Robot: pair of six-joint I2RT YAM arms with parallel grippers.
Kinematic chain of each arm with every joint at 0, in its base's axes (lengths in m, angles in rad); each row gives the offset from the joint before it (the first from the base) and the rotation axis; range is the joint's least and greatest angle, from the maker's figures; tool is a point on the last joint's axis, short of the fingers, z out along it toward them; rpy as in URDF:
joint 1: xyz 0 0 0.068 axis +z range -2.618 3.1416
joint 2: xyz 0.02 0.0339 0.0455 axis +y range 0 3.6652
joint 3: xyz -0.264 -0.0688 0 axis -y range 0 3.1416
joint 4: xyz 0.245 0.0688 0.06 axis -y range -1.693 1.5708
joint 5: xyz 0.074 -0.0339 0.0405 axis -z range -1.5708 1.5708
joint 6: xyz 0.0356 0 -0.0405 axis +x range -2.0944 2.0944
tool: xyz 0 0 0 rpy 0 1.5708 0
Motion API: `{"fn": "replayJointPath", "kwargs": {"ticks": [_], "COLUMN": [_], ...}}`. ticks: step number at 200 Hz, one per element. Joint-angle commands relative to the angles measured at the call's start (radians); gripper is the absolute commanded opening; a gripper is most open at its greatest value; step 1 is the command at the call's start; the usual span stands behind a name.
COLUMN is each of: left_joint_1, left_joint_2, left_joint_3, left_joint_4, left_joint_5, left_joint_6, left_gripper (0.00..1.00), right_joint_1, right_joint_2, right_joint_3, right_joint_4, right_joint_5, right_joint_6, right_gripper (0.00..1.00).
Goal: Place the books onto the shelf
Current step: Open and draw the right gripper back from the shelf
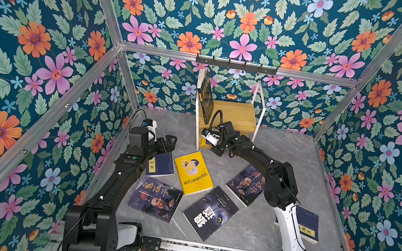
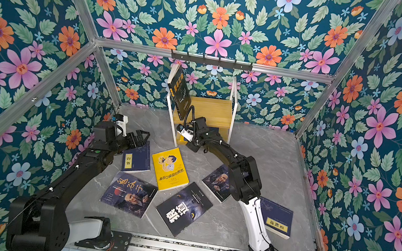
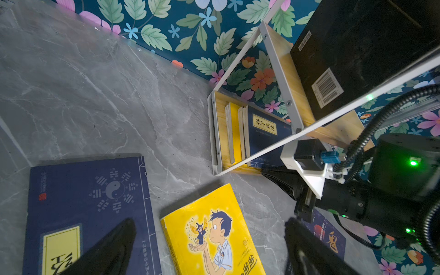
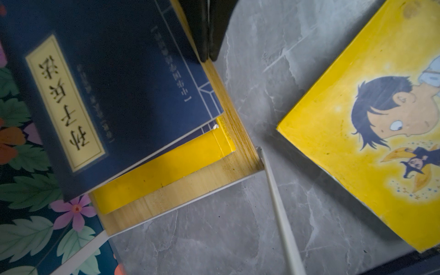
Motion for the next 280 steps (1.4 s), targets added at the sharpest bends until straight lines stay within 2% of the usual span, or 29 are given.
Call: {"fn": "replayJointPath", "kwargs": {"ticks": [1, 280], "left_joint_1": [0.002, 0.003], "left_joint_2": [-0.004, 0.007], "left_joint_3": [0.000, -0.007], "left_joint_4": [0.026, 0.033], "left_joint_5": [0.006, 0.008], "left_joint_6": [0.003, 0.001], "left_gripper": [1.00, 1.00], "right_joint_1": [0.000, -0.004], "right_joint_2": [0.003, 0.035], "right_joint_3": [0.009, 0.042], "right_joint_4": [0.022, 0.033], "right_joint_5": [-0.007, -0.014], "right_joint_6": [0.002, 0.016], "right_gripper": [0.00, 0.00]}}
